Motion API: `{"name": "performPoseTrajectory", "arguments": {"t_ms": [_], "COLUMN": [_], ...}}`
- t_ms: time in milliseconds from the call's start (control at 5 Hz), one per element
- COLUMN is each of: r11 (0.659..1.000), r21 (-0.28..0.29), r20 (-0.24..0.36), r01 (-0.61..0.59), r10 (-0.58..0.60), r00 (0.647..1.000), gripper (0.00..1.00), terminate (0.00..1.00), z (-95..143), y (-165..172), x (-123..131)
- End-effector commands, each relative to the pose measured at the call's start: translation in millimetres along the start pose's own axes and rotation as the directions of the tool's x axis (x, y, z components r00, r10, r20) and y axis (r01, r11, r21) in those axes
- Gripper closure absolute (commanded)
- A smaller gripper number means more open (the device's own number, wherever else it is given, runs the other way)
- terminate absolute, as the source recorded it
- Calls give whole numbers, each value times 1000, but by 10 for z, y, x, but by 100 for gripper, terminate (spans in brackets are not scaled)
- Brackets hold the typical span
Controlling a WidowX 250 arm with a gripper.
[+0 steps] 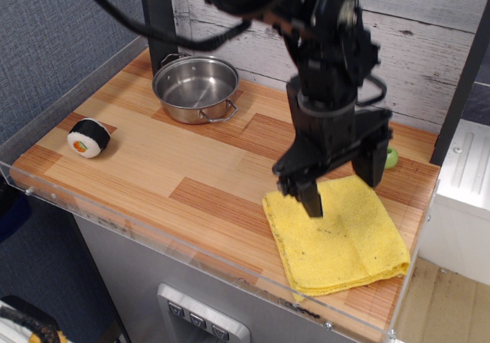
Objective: Move the towel under the spatula.
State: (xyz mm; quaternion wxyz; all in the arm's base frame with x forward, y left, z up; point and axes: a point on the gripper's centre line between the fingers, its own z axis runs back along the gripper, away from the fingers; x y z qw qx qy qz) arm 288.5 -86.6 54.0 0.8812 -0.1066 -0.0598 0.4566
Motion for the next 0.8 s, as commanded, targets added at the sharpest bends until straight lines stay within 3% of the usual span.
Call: {"name": "performPoseTrajectory", "arguments": {"t_ms": [0, 400, 600], "r11": [994, 994, 994], "r21": [-110, -110, -110], "r20": [7, 7, 7], "r01": [-23, -23, -23], "r10": [24, 24, 24], "r00": [1000, 1000, 1000], "gripper": [0, 0, 0], "terminate": [0, 0, 100], "z": [541, 541, 541], "y": [-114, -114, -114], "x": [-155, -155, -155]}}
